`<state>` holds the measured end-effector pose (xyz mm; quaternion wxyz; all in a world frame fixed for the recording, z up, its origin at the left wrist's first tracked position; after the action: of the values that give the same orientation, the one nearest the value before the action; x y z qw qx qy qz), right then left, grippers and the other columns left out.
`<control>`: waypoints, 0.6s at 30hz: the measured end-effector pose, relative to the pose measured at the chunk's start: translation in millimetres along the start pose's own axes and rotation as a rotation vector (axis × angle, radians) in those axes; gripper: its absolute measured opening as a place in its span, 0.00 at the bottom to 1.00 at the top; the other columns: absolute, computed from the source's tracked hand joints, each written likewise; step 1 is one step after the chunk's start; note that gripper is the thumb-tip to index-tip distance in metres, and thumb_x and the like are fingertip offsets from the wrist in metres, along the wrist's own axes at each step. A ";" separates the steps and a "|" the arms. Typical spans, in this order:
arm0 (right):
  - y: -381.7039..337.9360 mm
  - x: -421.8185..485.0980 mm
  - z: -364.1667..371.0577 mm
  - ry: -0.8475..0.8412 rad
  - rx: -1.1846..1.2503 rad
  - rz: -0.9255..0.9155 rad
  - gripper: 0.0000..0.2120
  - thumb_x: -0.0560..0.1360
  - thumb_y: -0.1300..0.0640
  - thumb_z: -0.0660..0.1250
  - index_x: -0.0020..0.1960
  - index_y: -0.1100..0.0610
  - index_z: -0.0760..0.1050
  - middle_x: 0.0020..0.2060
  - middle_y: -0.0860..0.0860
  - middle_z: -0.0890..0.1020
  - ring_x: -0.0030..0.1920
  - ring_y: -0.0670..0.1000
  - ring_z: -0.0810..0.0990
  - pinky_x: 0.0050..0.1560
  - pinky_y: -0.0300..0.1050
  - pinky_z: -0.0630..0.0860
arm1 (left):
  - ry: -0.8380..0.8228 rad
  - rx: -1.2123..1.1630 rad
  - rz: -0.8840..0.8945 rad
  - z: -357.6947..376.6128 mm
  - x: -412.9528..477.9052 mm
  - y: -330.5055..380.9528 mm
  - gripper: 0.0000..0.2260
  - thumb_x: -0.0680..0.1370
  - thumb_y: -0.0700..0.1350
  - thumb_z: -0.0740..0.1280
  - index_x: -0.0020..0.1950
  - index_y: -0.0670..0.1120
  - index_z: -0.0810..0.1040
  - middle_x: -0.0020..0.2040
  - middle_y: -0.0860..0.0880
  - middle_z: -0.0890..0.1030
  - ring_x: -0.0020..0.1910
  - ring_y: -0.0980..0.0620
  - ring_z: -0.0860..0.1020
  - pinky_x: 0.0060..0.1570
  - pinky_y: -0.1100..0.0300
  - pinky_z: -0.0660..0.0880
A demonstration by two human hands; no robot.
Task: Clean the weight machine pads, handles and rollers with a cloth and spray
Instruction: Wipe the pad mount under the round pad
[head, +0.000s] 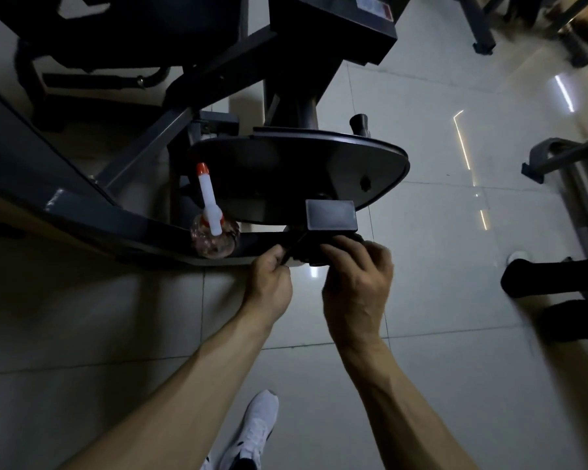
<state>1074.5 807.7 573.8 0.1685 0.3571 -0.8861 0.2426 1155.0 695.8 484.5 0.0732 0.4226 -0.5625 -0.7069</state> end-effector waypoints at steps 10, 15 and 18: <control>-20.9 -7.5 13.0 -0.078 -0.068 -0.031 0.13 0.74 0.66 0.70 0.55 0.55 0.86 0.55 0.51 0.86 0.58 0.60 0.80 0.49 0.54 0.76 | 0.141 -0.210 -0.199 -12.8 -12.3 -22.5 0.16 0.84 0.36 0.59 0.66 0.47 0.81 0.59 0.47 0.84 0.59 0.49 0.81 0.62 0.51 0.78; -64.4 -15.7 60.0 -0.393 -0.005 -0.145 0.18 0.74 0.57 0.76 0.64 0.54 0.81 0.56 0.52 0.83 0.53 0.57 0.80 0.47 0.49 0.80 | 0.138 -0.569 -0.476 -10.4 -38.4 -46.3 0.14 0.85 0.53 0.61 0.64 0.50 0.81 0.58 0.45 0.85 0.58 0.46 0.83 0.60 0.47 0.79; -48.3 -21.6 45.0 -0.439 0.267 0.074 0.23 0.76 0.56 0.74 0.69 0.53 0.73 0.66 0.52 0.74 0.55 0.52 0.80 0.53 0.43 0.82 | -0.071 -0.773 -0.441 3.4 -48.6 -28.3 0.17 0.84 0.57 0.61 0.66 0.50 0.81 0.60 0.46 0.85 0.61 0.46 0.83 0.62 0.49 0.77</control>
<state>1118.2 764.6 541.4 -0.0856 0.3876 -0.8741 0.2799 1193.9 736.5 485.3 0.0541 0.4495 -0.1556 -0.8780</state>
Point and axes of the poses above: each hand's wrist, its own x-axis towards the middle knuckle, its own z-axis out of the palm, y = z × x, the point moved 8 cm from there along x, towards the middle knuckle
